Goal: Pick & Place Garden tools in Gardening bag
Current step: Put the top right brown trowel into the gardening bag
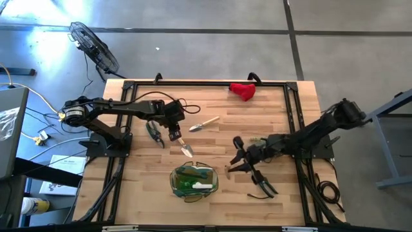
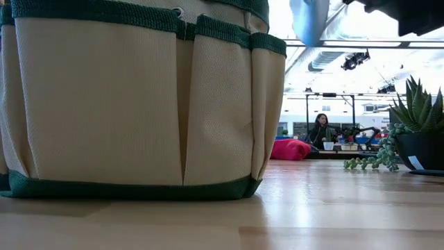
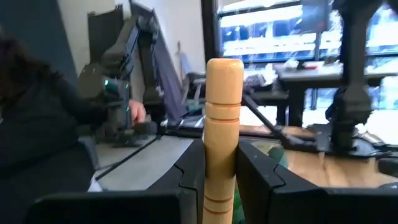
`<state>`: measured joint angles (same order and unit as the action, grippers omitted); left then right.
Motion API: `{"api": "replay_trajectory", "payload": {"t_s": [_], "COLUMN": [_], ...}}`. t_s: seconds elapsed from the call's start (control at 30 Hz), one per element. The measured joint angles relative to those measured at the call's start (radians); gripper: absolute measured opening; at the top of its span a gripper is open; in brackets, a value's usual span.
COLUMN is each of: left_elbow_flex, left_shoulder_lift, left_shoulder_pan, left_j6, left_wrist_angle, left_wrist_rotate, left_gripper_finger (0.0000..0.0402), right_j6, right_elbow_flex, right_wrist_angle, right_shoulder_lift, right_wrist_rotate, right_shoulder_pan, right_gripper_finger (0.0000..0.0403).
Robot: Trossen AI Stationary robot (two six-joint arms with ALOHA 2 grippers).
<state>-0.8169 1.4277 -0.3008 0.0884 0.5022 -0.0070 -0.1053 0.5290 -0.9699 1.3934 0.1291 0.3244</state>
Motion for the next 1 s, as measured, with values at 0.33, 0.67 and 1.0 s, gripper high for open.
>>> {"api": "replay_trajectory", "payload": {"t_s": [0.33,0.67,1.0], "left_elbow_flex": [0.0,0.0,0.0], "left_shoulder_lift": [0.0,0.0,0.0], "left_shoulder_pan": [0.0,0.0,0.0], "left_j6": [0.021,0.021,0.02], "left_wrist_angle": [0.011,0.024,0.024], "left_wrist_rotate": [0.021,0.023,0.027], "left_gripper_finger": [0.0152,0.0152,0.0152], "right_j6": [-0.034,-0.034,-0.061], "right_elbow_flex": [0.137,0.212,0.29], "right_wrist_angle": [0.106,0.206,0.215], "right_shoulder_lift": [0.103,0.113,0.209], "right_wrist_rotate": [0.087,0.063,0.097], "right_shoulder_pan": [-0.055,-0.056,-0.056], "right_gripper_finger": [0.0051,0.0051,0.0051]}}
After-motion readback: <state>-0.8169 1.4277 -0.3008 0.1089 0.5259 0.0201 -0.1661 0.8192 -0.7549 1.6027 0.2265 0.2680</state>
